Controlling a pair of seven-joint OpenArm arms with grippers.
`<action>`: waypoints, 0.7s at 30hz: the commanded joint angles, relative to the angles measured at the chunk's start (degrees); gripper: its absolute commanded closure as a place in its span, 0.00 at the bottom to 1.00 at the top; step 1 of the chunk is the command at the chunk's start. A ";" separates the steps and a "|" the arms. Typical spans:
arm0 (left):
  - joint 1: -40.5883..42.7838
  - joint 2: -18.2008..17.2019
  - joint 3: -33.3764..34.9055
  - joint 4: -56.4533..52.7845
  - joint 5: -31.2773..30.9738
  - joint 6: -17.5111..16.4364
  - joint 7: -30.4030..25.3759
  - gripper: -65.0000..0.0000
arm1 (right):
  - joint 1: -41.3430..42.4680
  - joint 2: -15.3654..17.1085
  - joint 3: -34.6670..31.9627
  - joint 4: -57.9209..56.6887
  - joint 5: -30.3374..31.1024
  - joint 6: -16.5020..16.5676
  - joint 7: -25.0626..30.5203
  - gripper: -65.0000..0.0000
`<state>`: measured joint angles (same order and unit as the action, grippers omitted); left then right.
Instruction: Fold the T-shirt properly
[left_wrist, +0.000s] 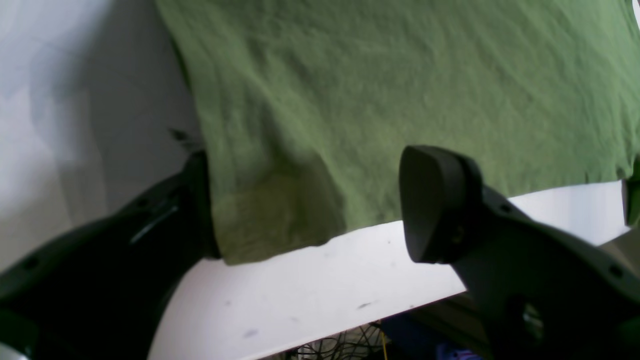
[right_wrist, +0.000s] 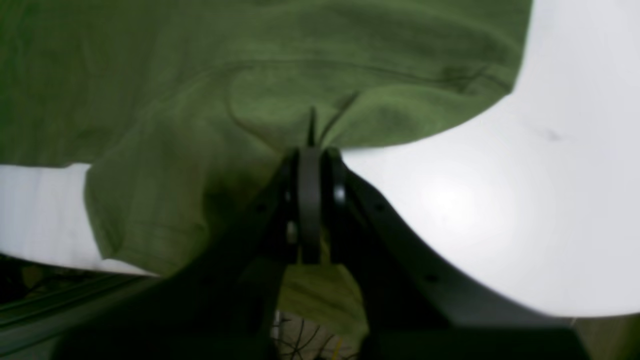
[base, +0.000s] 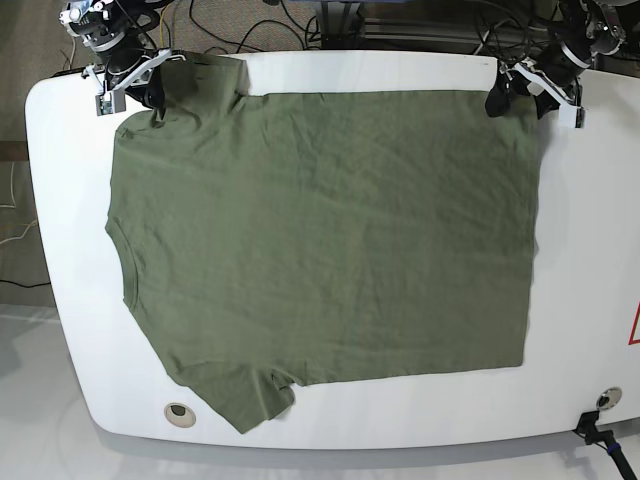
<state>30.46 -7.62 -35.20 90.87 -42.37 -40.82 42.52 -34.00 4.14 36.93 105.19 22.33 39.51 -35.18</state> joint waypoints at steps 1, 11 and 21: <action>0.71 0.10 0.08 -0.01 2.50 0.82 3.24 0.29 | -0.33 0.65 0.39 0.70 0.84 0.45 1.11 0.97; -1.23 0.28 -0.18 0.07 2.50 0.82 3.06 0.34 | -0.33 0.74 0.39 0.70 0.84 0.49 1.11 0.97; -4.30 0.28 -0.01 -0.01 2.50 0.82 3.15 1.00 | -0.33 0.74 0.39 0.70 0.93 0.49 1.11 0.97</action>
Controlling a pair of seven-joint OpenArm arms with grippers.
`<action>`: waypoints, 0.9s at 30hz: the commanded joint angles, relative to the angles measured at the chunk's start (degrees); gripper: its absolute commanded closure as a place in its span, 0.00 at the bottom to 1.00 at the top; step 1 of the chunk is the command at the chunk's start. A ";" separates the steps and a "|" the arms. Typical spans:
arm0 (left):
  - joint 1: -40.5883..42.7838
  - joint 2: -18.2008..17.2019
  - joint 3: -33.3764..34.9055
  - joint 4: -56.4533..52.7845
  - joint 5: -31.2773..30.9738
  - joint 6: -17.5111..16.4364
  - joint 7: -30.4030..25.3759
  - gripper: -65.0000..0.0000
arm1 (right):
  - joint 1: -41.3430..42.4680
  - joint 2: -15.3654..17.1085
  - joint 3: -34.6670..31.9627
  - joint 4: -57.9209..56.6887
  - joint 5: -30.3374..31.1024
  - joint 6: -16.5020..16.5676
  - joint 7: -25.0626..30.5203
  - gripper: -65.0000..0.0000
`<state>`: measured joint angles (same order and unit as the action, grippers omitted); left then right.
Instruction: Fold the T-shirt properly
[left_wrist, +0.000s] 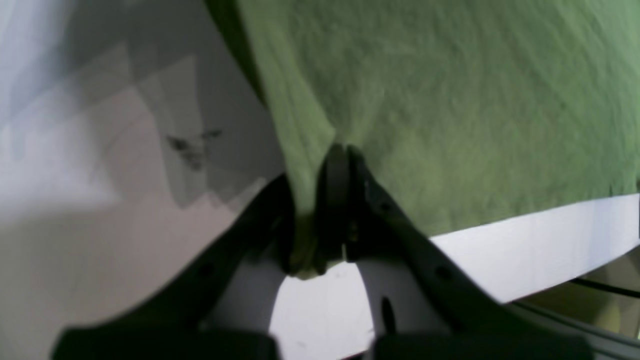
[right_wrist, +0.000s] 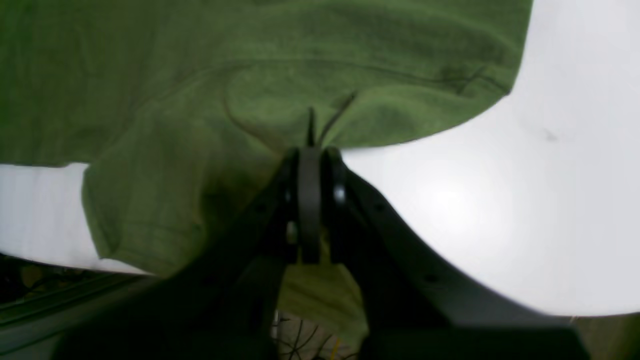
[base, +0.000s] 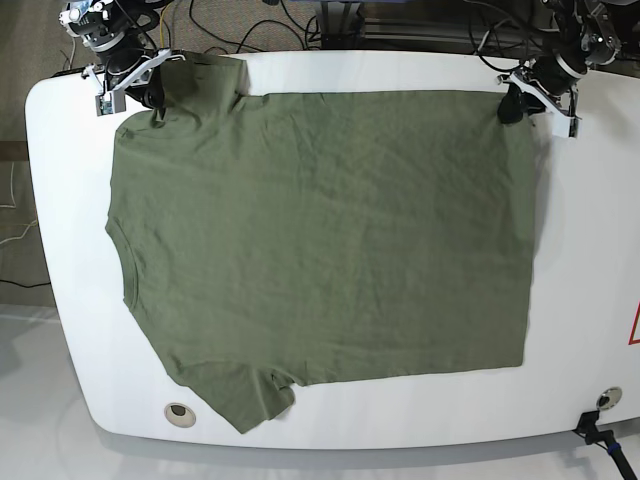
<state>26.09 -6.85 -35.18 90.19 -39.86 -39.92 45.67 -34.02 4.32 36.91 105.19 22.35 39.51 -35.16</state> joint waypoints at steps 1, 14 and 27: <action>0.07 -0.49 -0.03 0.66 -0.01 -0.08 0.00 1.00 | -0.31 0.56 0.41 0.70 0.90 0.49 1.09 0.97; 6.13 -2.16 -0.12 7.26 -0.01 -0.08 0.00 1.00 | -1.98 0.12 0.41 0.79 1.26 0.49 1.09 1.00; 8.86 -5.76 -0.03 8.84 0.08 -0.08 -0.18 1.00 | -5.76 -1.90 0.41 3.08 1.26 0.49 1.09 1.00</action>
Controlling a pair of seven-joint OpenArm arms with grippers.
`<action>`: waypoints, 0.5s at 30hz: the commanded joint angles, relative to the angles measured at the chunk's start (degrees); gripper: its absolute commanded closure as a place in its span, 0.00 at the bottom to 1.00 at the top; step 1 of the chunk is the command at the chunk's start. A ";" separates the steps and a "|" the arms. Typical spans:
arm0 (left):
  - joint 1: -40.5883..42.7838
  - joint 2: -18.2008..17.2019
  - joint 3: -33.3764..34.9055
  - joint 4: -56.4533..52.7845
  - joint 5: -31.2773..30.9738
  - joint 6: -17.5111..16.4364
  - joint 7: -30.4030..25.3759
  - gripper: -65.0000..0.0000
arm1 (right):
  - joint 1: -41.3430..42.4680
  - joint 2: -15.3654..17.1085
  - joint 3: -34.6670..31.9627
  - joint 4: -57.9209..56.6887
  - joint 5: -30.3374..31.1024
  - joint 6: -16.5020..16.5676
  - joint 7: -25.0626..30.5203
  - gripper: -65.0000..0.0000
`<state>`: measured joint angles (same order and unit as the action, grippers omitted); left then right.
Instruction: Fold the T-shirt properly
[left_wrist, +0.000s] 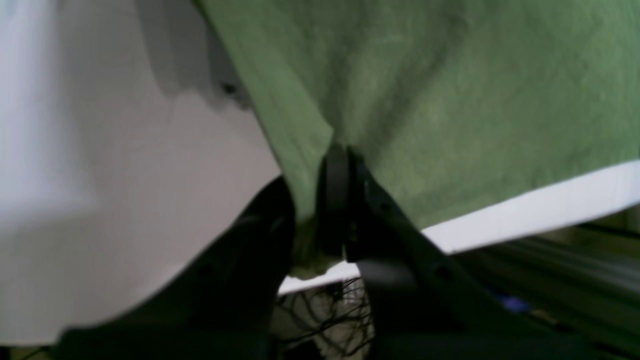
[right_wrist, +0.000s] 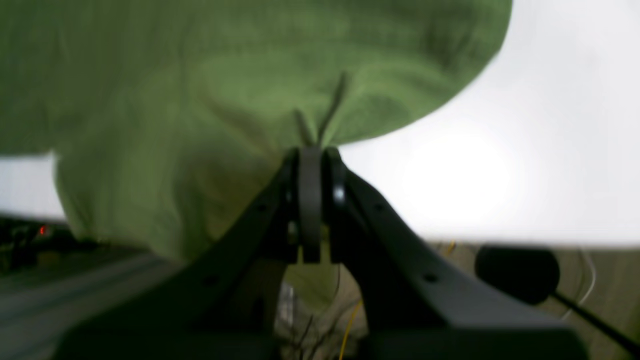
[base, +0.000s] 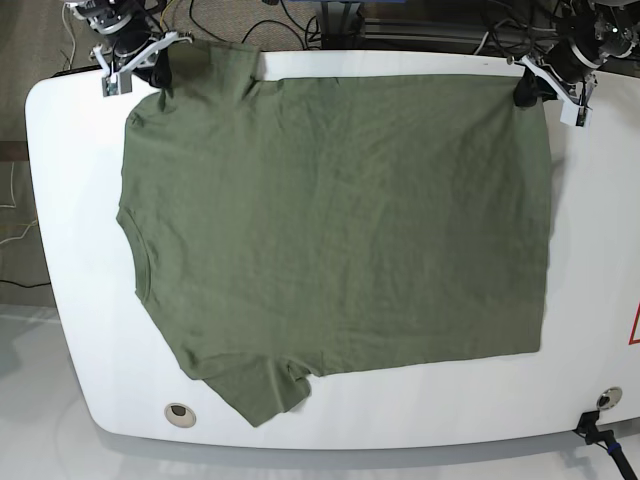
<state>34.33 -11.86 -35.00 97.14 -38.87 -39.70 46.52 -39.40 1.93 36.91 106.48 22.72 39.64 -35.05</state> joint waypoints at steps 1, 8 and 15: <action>1.06 -0.76 -0.20 3.21 -0.47 -0.30 -1.12 1.00 | -1.53 0.22 0.41 1.96 0.88 0.36 0.98 1.00; 0.79 -0.58 -0.38 8.40 4.02 -0.30 -1.12 1.00 | -1.70 0.48 0.33 3.28 3.79 0.36 0.98 1.00; -4.22 -0.49 -0.38 8.40 3.93 -0.30 -1.12 1.00 | 2.78 3.74 0.33 5.57 3.96 0.36 0.89 1.00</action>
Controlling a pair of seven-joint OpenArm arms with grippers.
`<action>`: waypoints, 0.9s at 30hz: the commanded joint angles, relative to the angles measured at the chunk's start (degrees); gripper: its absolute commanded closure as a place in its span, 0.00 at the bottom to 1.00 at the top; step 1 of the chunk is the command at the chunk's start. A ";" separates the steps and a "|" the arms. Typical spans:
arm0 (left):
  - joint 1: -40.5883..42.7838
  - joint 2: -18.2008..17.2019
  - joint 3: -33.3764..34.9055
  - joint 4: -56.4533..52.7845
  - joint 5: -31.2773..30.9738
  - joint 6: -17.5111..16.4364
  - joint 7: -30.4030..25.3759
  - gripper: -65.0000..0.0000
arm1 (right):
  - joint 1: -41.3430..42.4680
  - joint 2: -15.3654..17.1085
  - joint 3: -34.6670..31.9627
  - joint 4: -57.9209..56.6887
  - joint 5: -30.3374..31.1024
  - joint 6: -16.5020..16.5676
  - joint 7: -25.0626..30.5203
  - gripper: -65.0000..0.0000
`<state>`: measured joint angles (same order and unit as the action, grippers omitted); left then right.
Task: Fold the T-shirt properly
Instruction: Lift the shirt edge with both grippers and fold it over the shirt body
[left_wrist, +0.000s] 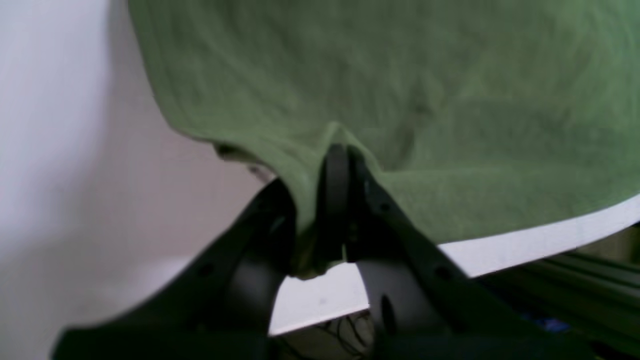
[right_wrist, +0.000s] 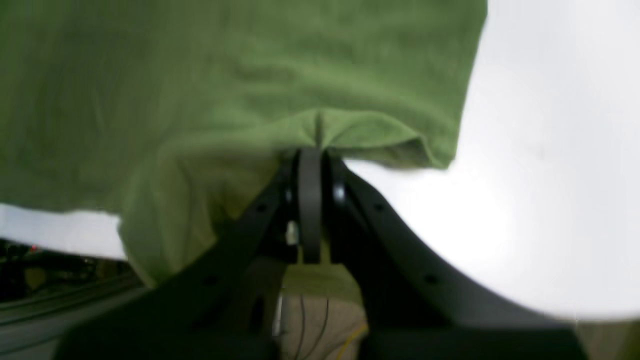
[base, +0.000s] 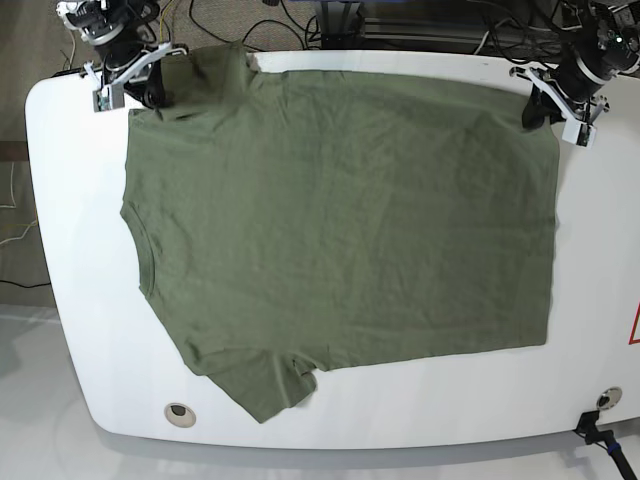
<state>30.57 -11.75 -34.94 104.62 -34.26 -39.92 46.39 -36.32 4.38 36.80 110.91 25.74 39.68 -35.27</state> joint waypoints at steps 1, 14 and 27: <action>-1.51 -0.52 -0.45 0.92 -0.68 -0.08 -0.98 1.00 | 0.75 1.38 0.43 1.13 0.94 0.32 1.11 1.00; -19.09 2.83 -0.09 0.66 -0.42 -0.08 -0.55 1.00 | 15.79 4.54 0.00 -3.53 0.59 0.32 -0.56 1.00; -24.54 2.47 4.48 -7.52 -0.33 4.62 -0.72 1.00 | 31.17 9.02 -4.05 -17.33 0.51 0.32 -3.99 1.00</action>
<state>6.63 -8.67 -30.30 96.82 -33.50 -35.18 46.92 -5.89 11.77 33.67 93.51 25.10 39.57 -40.80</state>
